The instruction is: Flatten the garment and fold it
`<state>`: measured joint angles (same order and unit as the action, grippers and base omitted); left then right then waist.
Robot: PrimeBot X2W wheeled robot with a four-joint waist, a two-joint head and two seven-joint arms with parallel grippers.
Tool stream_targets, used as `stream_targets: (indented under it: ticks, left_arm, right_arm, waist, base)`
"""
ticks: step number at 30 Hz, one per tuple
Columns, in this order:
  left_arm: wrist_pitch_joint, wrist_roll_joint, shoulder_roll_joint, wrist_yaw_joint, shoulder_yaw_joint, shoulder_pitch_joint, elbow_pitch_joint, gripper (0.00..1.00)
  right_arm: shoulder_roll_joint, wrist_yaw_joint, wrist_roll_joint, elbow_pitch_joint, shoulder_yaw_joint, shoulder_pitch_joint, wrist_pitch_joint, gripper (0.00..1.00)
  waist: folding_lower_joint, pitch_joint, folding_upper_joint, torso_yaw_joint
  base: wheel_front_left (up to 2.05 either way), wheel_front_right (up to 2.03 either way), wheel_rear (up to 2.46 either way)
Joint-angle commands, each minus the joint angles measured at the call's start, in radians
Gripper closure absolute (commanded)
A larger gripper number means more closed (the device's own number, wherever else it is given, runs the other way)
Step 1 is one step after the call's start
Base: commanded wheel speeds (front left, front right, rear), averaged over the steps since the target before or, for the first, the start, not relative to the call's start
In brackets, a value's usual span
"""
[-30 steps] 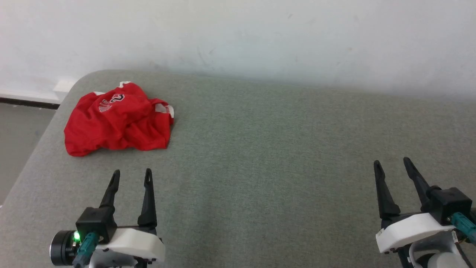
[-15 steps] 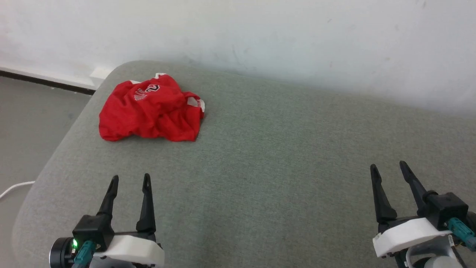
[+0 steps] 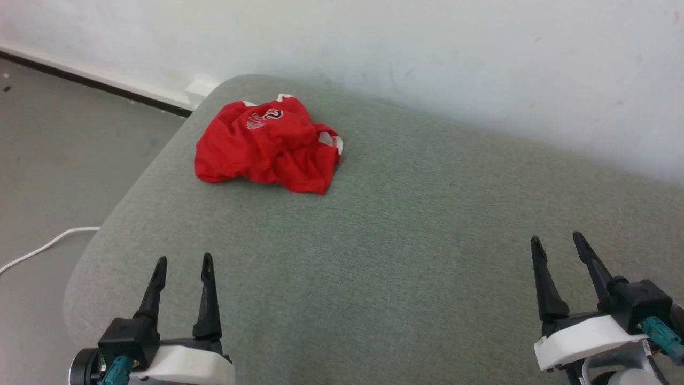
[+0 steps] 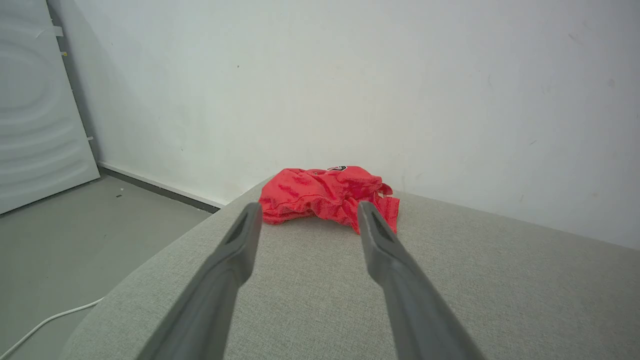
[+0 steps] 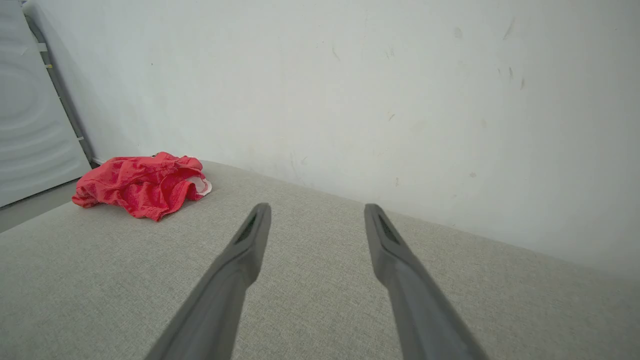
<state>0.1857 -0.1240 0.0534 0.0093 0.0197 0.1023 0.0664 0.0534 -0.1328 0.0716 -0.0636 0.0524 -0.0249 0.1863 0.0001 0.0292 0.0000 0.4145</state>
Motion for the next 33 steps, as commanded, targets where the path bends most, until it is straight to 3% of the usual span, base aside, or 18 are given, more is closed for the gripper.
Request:
stream_targets:
  ticks: [1,33]
  left_arm:
    - [0.01,-0.009,-0.002,0.003,0.004,0.012,0.005,0.0]
    - [0.076,-0.071,-0.003,0.016,0.01,0.037,0.033,0.0]
  right_arm:
    - [-0.002,0.002,0.006,-0.003,0.0,-0.004,0.01,0.0]
    - [-0.003,0.002,-0.005,-0.026,0.018,0.006,0.075,0.0]
  waist:
    - [0.0,0.003,0.0,0.03]
    - [-0.0001,0.039,0.0,0.179]
  base:
    - [0.0,0.0,0.0]
    - [0.0,0.0,0.0]
